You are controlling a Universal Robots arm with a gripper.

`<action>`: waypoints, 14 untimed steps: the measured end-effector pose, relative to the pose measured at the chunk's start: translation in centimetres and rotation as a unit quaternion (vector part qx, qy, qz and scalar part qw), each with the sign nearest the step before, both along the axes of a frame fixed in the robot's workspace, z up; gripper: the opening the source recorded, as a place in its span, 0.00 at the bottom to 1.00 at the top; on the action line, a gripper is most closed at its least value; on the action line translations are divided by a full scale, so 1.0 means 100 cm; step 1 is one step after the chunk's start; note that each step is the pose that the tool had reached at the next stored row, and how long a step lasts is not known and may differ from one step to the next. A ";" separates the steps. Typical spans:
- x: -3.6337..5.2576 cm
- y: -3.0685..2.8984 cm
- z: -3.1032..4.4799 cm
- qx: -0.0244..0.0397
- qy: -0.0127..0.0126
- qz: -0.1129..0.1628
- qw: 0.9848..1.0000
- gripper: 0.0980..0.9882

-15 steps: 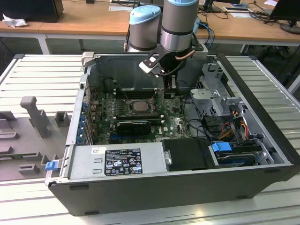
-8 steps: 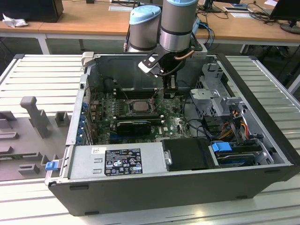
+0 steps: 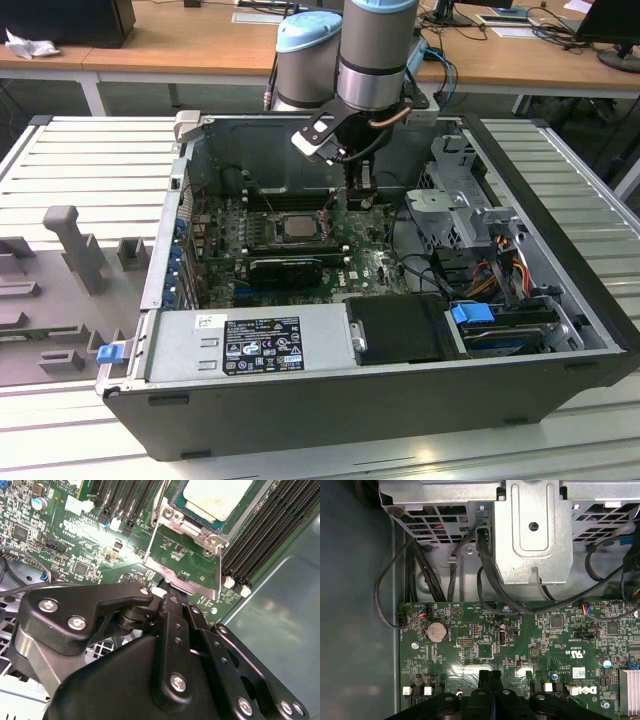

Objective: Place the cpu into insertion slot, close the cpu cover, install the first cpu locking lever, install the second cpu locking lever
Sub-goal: 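Close the cpu cover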

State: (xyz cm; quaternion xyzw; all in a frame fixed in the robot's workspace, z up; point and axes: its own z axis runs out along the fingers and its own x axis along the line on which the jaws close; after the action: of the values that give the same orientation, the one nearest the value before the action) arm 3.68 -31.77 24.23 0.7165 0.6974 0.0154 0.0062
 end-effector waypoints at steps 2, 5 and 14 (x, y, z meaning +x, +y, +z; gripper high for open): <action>-0.0017 0.0000 0.0000 0.000 0.000 0.000 1.000 0.01; -0.0042 0.0000 0.0000 0.000 0.000 0.000 1.000 0.01; -0.0109 0.0000 0.0000 0.000 0.000 0.000 1.000 0.01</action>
State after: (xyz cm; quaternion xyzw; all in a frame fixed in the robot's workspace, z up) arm 2.59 -31.77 24.23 0.7165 0.6974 0.0154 0.0062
